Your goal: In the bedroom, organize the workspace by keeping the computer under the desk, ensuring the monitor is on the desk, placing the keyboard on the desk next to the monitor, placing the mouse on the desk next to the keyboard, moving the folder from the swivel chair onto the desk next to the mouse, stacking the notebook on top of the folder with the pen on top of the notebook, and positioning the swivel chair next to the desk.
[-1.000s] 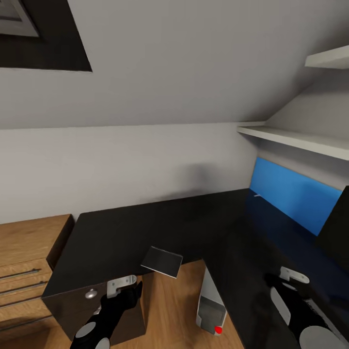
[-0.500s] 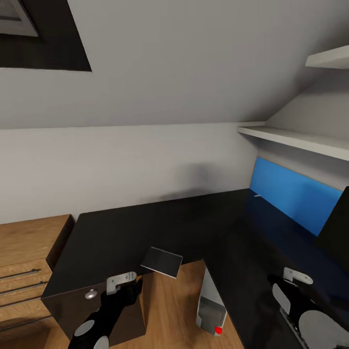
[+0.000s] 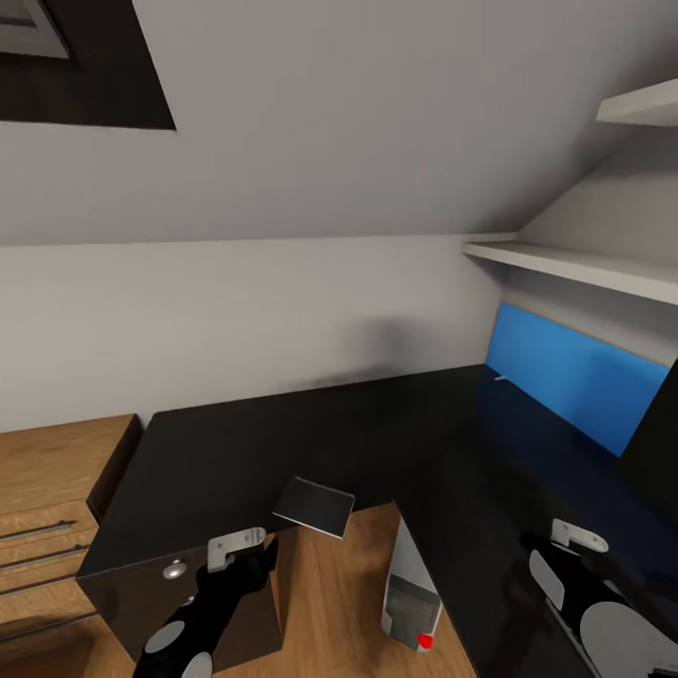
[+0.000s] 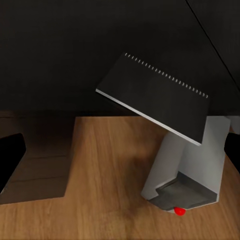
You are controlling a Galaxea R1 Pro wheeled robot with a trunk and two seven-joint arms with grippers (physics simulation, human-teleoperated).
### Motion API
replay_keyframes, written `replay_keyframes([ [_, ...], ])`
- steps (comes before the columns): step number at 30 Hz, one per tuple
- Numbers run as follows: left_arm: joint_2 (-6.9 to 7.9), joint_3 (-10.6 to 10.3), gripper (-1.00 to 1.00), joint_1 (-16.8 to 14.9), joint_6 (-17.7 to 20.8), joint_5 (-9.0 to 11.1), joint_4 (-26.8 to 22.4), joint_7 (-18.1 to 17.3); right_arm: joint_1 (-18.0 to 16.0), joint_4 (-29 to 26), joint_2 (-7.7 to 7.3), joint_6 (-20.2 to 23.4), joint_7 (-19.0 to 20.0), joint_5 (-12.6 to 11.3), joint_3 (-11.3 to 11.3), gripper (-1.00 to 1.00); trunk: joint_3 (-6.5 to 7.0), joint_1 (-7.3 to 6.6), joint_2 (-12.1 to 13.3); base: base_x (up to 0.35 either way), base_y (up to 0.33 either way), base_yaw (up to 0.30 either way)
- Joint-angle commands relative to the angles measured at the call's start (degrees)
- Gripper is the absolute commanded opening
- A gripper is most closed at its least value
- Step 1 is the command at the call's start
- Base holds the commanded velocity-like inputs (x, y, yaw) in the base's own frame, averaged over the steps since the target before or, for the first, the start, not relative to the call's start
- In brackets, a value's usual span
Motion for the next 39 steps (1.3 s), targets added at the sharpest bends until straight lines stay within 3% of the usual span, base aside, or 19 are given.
replay_keyframes([
  [1, 0.05, -0.15, 1.0, -0.06, 0.1, 0.59, -0.09, 0.59, -0.02, -0.12, 0.0, 0.24, -0.22, -0.48, 0.06, -1.0, -0.26, 0.23, -0.48, 0.0, 0.0, 0.0],
  [16, 0.02, -0.16, 1.0, -0.06, 0.1, 0.59, -0.09, 0.59, -0.02, -0.13, 0.0, 0.26, -0.22, -0.43, 0.06, -1.0, -2.6, 3.09, -5.69, 0.0, 0.0, 0.0],
  [17, 0.02, -0.16, 1.0, -0.06, 0.1, 0.59, -0.09, 0.59, -0.02, -0.13, 0.0, 0.25, -0.22, -0.42, 0.06, 1.0, -2.6, 3.09, -5.69, 0.0, 0.0, 0.0],
  [32, 0.03, -0.49, 1.0, -0.06, 0.1, 0.59, -0.09, 0.59, -0.02, -0.8, 0.14, 0.09, -0.12, -0.44, 0.41, 1.0, -2.6, 3.09, -5.69, 0.0, 0.0, 0.0],
  [39, 0.17, -0.51, 1.0, -0.06, 0.29, 0.61, -0.06, 0.59, 0.07, -6.08, 0.33, -3.66, 0.14, -0.59, 0.42, 1.0, -2.6, 3.09, -5.69, 0.0, 0.0, 0.0],
])
